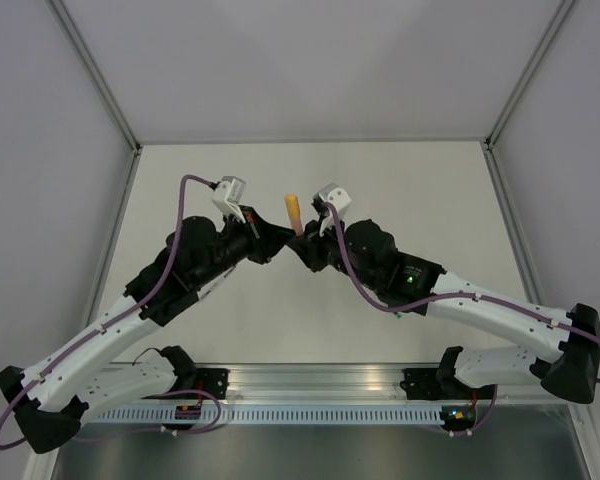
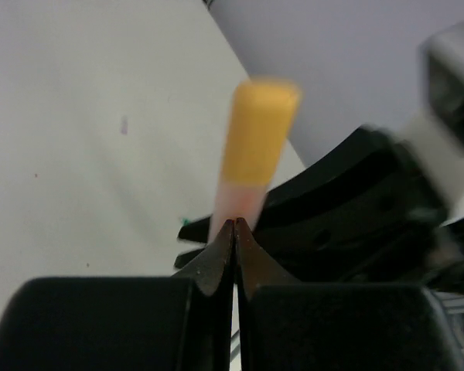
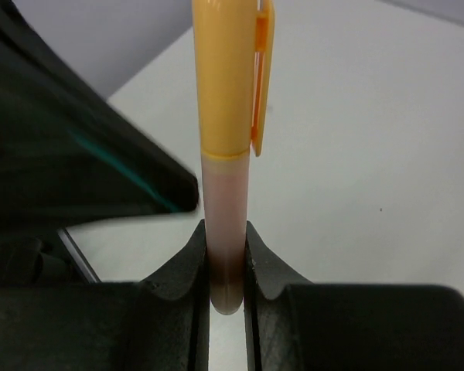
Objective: Insert the pens into the pen caps
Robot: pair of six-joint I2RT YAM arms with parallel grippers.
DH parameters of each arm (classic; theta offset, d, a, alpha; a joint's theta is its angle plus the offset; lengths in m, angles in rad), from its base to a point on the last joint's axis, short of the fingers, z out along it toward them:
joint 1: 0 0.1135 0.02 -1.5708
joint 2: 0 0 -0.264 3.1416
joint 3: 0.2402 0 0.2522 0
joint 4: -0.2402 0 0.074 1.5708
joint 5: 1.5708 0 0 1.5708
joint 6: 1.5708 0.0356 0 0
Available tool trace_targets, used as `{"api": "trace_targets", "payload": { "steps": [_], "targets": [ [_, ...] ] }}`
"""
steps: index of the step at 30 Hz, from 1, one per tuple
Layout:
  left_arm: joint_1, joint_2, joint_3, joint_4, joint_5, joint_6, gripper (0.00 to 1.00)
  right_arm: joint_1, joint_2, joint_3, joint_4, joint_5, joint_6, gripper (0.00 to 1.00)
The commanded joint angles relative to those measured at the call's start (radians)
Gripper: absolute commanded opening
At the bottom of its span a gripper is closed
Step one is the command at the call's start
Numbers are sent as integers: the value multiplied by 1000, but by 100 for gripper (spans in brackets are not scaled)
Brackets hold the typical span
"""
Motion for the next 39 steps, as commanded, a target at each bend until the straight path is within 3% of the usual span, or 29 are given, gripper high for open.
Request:
{"api": "trace_targets", "payload": {
  "steps": [1, 8, 10, 11, 12, 14, 15, 18, 22, 28, 39],
  "targets": [
    [-13, 24, -46, -117, 91, 32, 2, -19, -13, 124, 166, 9, -17, 0],
    [-12, -43, -9, -147, 43, 36, 2, -19, -21, 79, 143, -2, -22, 0],
    [-12, -58, 25, -175, 43, 44, 14, -19, -25, 56, 136, -1, -28, 0],
    [-12, -77, 36, -185, 43, 43, 23, -19, -33, 46, 133, -4, -29, 0],
    [-12, -84, 60, -196, 13, 44, 39, -19, -39, 24, 136, -20, -29, 0],
    [-12, -100, 85, -215, -15, 49, 55, -19, -56, 1, 146, -45, -32, 0],
    [-13, -110, 97, -219, -21, 53, 68, -19, -57, -14, 146, -57, -32, 0],
    [-13, -121, 123, -177, 14, 104, 79, -19, -68, -39, 153, -134, -39, 0],
    [-13, -117, 143, -123, 135, 148, 81, -19, -93, -76, 175, -209, -40, 0],
    [-12, -120, 148, -91, 287, 228, 80, -19, -162, -172, 276, -450, -29, 0],
    [-13, -135, 79, 12, 493, 237, 77, -19, -223, -208, 342, -593, 32, 0]
  ]
}}
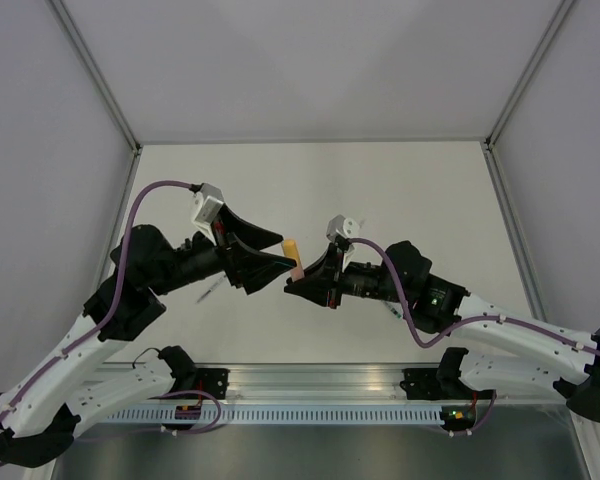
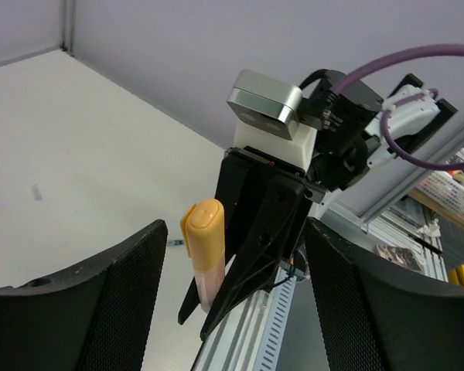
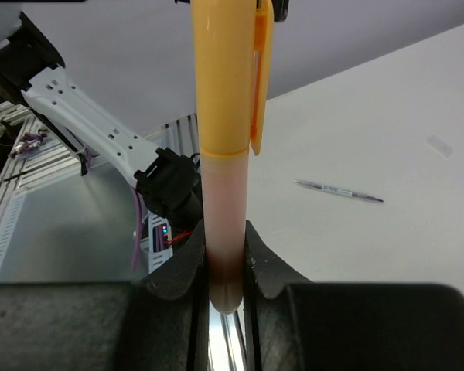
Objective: Insert the pens into the pen caps
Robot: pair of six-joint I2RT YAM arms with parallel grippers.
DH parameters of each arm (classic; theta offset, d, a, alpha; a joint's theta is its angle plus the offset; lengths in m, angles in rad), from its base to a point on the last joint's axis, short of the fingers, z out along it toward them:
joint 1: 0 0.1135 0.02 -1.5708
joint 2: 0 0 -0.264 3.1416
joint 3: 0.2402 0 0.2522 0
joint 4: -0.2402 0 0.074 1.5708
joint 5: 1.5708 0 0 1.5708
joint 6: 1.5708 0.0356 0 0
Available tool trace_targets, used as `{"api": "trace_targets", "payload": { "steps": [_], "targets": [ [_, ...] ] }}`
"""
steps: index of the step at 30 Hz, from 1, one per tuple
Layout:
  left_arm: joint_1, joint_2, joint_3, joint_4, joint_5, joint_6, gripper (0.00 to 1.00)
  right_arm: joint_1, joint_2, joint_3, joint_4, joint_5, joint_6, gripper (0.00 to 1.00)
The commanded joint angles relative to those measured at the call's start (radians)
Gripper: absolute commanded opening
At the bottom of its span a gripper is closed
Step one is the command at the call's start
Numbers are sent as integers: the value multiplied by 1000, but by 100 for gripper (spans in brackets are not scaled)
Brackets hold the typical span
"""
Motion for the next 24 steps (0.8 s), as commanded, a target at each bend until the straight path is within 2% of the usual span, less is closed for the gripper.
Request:
{"api": "trace_targets", "payload": {
  "steps": [1, 2, 5, 11, 12, 13, 14, 24],
  "targets": [
    [-1, -9, -34, 105, 152, 25, 76, 1, -24, -1, 87, -75, 31, 0],
    [-1, -9, -43, 137, 164, 13, 73, -1, -23, -3, 93, -86, 34, 0],
    [-1, 3, -66, 183, 216, -7, 48, -1, -11, -1, 108, -97, 51, 0],
    [-2, 19, -146, 264, 325, -39, 21, -1, -3, 2, 147, -125, 80, 0],
    [-2, 17, -167, 289, 331, -41, 10, -1, -4, 3, 148, -125, 83, 0],
    [-1, 16, -178, 298, 344, -42, 5, -1, -6, 6, 148, -126, 83, 0],
    [-1, 10, -189, 304, 342, -47, 2, -1, -7, 12, 148, -126, 85, 0],
    [-1, -44, -287, 390, 370, -104, 2, -1, -61, 91, 64, -33, 51, 0]
  ]
}}
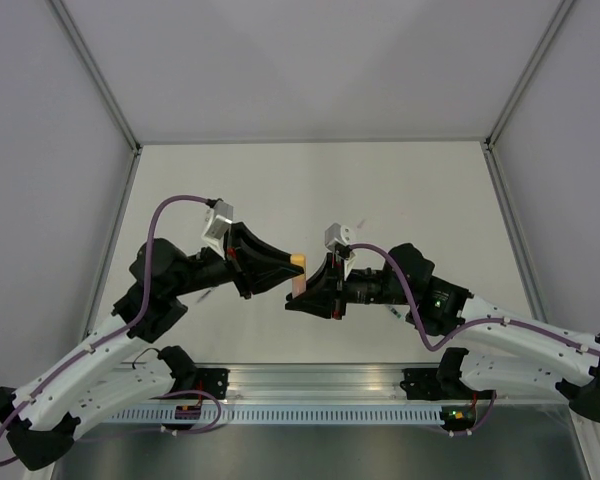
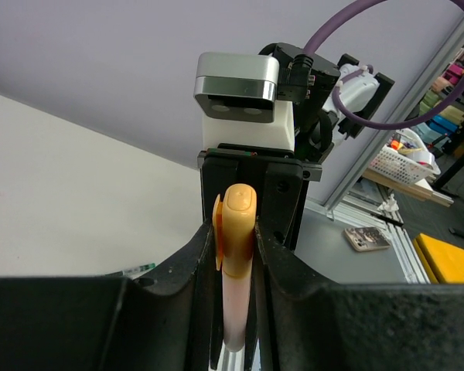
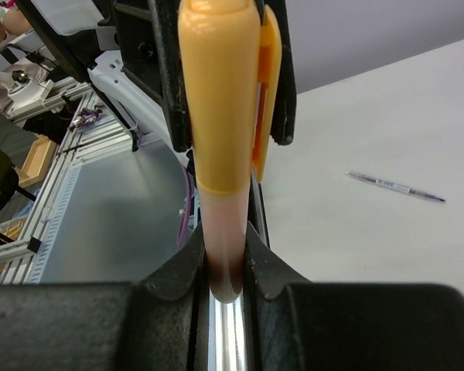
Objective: Insert the pens into the pen caps
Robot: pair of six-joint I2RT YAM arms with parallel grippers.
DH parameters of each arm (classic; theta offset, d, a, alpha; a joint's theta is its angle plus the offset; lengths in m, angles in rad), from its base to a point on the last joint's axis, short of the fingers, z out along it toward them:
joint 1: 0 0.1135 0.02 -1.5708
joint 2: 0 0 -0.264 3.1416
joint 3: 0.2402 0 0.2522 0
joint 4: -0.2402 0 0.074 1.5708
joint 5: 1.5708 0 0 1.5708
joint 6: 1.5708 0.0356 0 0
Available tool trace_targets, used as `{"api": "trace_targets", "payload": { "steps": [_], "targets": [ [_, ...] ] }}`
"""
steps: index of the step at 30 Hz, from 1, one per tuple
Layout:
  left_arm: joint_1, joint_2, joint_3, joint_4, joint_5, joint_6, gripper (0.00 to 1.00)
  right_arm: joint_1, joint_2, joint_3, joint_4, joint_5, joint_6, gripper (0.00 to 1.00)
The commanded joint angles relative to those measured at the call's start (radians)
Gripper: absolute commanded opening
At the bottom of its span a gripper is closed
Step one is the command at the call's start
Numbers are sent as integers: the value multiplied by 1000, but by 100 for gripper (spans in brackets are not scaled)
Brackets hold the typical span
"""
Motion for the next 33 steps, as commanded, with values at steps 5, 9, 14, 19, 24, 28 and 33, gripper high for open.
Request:
{"api": "trace_targets", "payload": {
  "steps": [5, 9, 14, 19, 24, 28, 33],
  "targets": [
    [-12, -60, -103, 73, 158, -86, 2, -25, -53, 149, 5, 173, -9, 0],
    [-12, -56, -126, 108, 166, -99, 2, -36, -30, 199, -1, 172, -6, 0],
    [-12, -63, -164, 139, 152, -98, 2, -57, 2, 302, -36, 159, -1, 0],
    [-12, -53, -185, 177, 145, -104, 2, -71, 73, 412, -90, 135, -4, 0],
    [-14, -36, -209, 214, 161, -107, 2, -80, 128, 472, -109, 110, -4, 0],
    [-14, -63, -221, 194, 142, -93, 2, -86, 148, 503, -142, 46, -27, 0],
    [-12, -91, -138, 94, 137, -63, 4, -86, 134, 416, -140, 0, -51, 0]
  ]
}}
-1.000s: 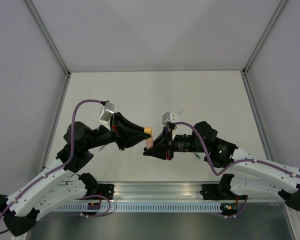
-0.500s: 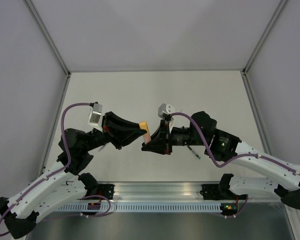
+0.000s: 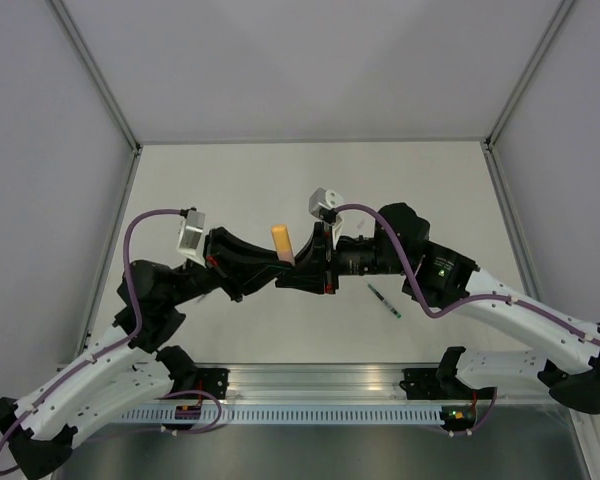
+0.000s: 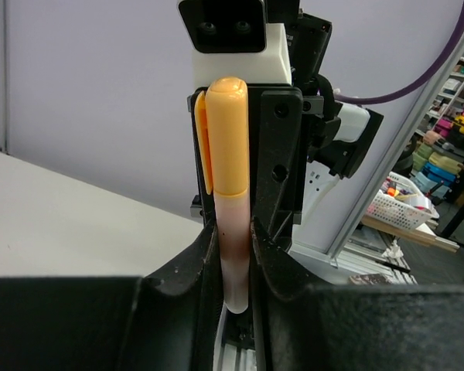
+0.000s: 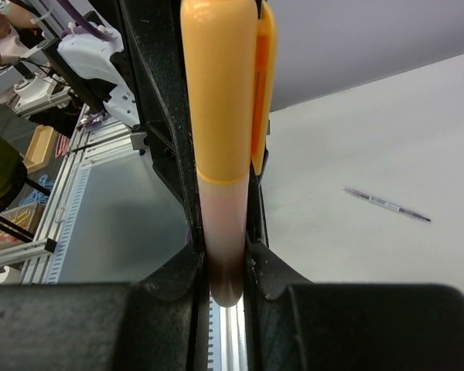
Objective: Insert the pens into the pen caps
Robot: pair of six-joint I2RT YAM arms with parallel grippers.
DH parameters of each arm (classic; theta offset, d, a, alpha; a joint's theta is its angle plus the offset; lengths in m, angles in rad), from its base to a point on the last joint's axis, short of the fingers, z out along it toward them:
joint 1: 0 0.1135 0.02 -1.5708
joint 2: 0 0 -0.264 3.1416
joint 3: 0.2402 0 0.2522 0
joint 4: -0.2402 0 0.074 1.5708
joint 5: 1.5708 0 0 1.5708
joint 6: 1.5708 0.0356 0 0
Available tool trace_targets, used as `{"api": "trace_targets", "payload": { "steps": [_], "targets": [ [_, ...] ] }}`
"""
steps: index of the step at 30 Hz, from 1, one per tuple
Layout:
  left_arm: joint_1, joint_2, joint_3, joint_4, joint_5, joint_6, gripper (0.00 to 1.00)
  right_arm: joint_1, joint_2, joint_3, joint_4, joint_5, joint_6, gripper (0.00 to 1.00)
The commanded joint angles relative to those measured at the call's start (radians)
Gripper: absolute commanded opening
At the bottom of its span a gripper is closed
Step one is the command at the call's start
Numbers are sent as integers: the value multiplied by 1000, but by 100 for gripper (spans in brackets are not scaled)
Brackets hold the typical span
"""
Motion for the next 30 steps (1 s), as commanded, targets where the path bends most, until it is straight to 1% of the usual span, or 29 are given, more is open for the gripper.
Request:
{"api": "trace_targets", "payload": {
  "steps": [1, 2, 3, 5, 6, 7, 8, 11, 17, 25, 30],
  "targets": [
    [-29, -5, 70, -224, 191, 39, 26, -36, -21, -18, 202, 65, -15, 0],
    [-29, -9, 94, -294, 159, 48, 40, -35, -26, -35, 202, 63, -18, 0],
    [-29, -13, 117, -319, 145, 56, 51, -36, -41, -52, 201, 52, -24, 0],
    [-29, -33, 181, -374, 80, 82, 83, -36, -52, -98, 205, 40, -29, 0],
    [-29, -38, 204, -417, 59, 90, 92, -35, -63, -110, 210, 20, -29, 0],
    [-29, -44, 244, -422, 44, 102, 96, -36, -69, -133, 212, 16, -29, 0],
    [-29, -44, 264, -459, 27, 106, 97, -36, -72, -142, 216, 8, -24, 0],
    [-29, -42, 316, -473, -19, 116, 98, -35, -84, -177, 239, -30, -12, 0],
    [-29, 25, 393, -486, -10, 156, 97, -36, -93, -210, 262, -110, -1, 0],
    [-29, 102, 387, -480, -28, 208, 94, -35, -95, -243, 322, -161, 40, 0],
    [-29, 122, 346, -405, -16, 189, 92, -35, -78, -253, 354, -187, 59, 0]
  ]
}}
